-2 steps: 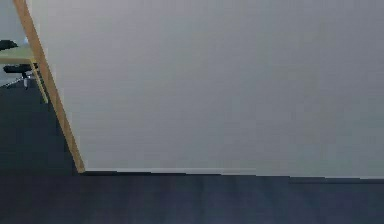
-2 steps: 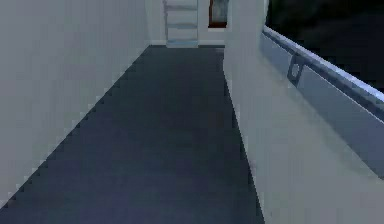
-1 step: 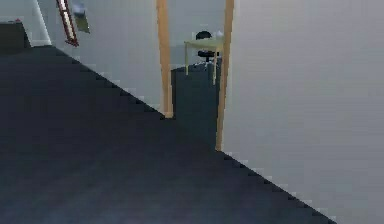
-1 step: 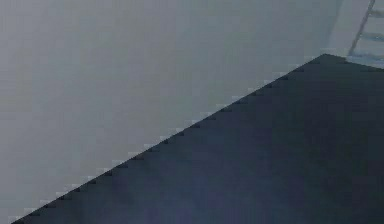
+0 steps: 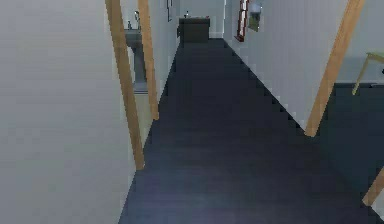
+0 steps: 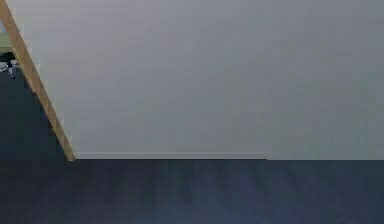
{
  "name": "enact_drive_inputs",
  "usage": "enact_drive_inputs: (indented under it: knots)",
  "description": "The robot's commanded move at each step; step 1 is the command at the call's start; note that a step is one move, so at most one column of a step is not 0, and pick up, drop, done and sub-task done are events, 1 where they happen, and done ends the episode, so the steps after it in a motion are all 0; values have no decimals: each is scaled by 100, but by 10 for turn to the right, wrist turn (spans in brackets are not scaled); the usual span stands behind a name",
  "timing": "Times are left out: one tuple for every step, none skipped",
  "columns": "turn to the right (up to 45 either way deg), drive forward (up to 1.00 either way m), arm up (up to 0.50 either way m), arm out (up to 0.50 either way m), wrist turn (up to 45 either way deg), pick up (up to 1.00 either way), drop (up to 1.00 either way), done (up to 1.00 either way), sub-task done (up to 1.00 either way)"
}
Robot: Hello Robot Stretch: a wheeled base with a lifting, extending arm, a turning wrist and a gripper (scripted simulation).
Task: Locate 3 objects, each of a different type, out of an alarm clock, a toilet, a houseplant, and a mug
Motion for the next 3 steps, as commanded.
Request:
enact_drive_inputs:
  knots:
    - [0, 100, 0, 0, 0, 0, 0, 0, 0]
    - [0, 75, 0, 0, 0, 0, 0, 0, 0]
    - [-450, 0, 0, 0, 0, 0, 0, 0, 0]
